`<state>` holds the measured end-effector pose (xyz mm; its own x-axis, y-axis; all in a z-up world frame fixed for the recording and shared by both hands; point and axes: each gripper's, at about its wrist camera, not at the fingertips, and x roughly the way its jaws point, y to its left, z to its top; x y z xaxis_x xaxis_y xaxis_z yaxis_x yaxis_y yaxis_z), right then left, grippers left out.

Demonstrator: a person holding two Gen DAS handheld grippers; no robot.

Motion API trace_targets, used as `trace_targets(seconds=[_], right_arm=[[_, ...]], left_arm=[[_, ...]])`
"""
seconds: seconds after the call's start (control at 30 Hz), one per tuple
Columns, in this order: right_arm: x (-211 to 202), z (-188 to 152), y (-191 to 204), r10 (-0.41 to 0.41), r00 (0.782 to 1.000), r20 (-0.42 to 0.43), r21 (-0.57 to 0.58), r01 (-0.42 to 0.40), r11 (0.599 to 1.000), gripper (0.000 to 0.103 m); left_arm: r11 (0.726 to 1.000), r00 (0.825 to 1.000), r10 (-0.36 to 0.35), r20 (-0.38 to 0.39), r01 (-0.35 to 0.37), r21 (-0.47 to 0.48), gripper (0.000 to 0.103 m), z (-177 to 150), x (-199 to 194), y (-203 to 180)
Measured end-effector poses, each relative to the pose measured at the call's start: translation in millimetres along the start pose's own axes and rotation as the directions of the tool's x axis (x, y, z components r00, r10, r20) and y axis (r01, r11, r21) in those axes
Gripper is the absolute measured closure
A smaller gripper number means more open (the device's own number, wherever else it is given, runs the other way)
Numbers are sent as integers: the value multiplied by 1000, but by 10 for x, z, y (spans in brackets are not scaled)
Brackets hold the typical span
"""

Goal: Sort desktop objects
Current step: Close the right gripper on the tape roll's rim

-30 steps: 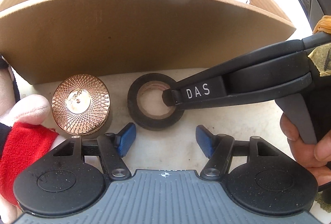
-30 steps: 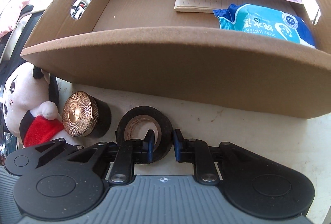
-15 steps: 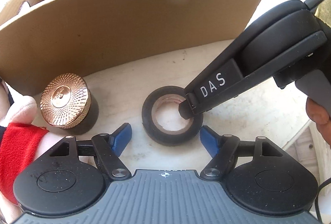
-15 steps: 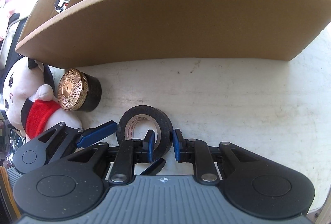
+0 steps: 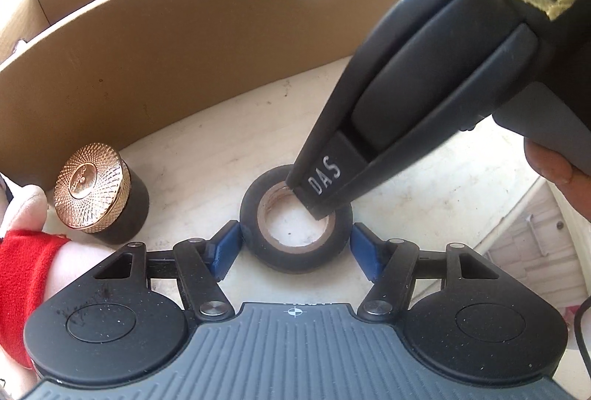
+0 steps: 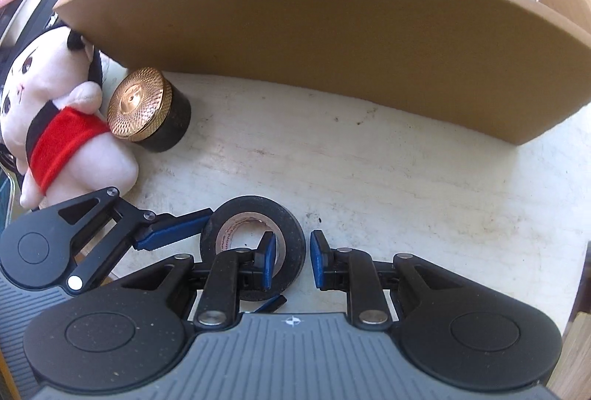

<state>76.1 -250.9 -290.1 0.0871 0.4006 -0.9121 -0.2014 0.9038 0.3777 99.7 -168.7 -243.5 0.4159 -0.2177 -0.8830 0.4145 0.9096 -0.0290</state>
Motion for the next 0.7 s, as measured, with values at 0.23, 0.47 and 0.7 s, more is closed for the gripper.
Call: trace_targets(seconds=[0.23,0.47,0.7], right_arm=[[-54,-24,-7,-4,1000,-10,2,4,1000,84],[-119,-3,-109,15,1000,-18,39,-15,999,85],[-234,0,-165,30,999,-13,77,-29,997,85]], left_arm=[[1000,1000,-7,-2,7,0,38,-97,-107,-47],[1000,1000,-7,26,6,6,36,-120,-159,-41],[1000,1000,-4,31,4,-12,37,-137,-275,-43]])
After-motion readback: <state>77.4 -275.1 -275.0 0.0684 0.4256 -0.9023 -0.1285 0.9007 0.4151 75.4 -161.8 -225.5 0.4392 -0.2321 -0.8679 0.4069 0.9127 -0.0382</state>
